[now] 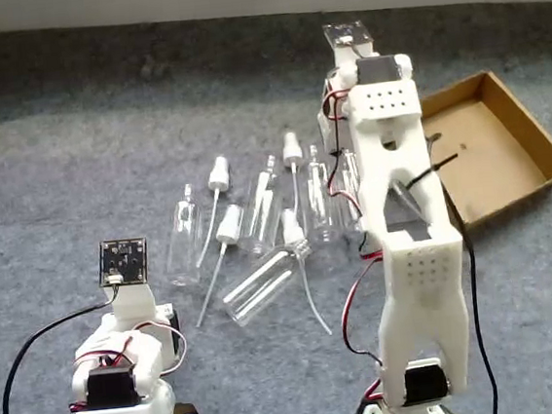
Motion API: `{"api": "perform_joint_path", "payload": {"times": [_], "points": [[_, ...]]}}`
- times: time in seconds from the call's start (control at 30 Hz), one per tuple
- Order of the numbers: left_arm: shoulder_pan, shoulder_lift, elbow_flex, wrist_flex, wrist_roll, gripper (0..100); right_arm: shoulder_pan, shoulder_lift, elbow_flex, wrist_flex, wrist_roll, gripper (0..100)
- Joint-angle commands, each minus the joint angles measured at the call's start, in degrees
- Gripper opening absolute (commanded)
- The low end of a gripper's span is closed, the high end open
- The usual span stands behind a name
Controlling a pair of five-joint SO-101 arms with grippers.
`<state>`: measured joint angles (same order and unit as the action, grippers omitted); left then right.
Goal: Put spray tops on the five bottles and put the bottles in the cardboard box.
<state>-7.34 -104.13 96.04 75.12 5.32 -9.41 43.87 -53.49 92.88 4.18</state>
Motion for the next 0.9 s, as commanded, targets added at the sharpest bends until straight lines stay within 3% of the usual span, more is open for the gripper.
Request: {"api": "perform_joint_path", "payload": {"times": [0.0,0.17,0.87], "points": [[0.8,-0.2,1.0,0.4,-0.4,1,-1.7,5.8,-15.0,3.1,-3.3,25.2],[0.8,-0.2,1.0,0.4,-0.4,1,-1.7,12.8,-24.0,4.2,-4.2,25.2],[0.8,-0.2,1.0,0.4,-0.4,1,-1.4,13.9,-17.9,8.4,-4.1,25.1]]}}
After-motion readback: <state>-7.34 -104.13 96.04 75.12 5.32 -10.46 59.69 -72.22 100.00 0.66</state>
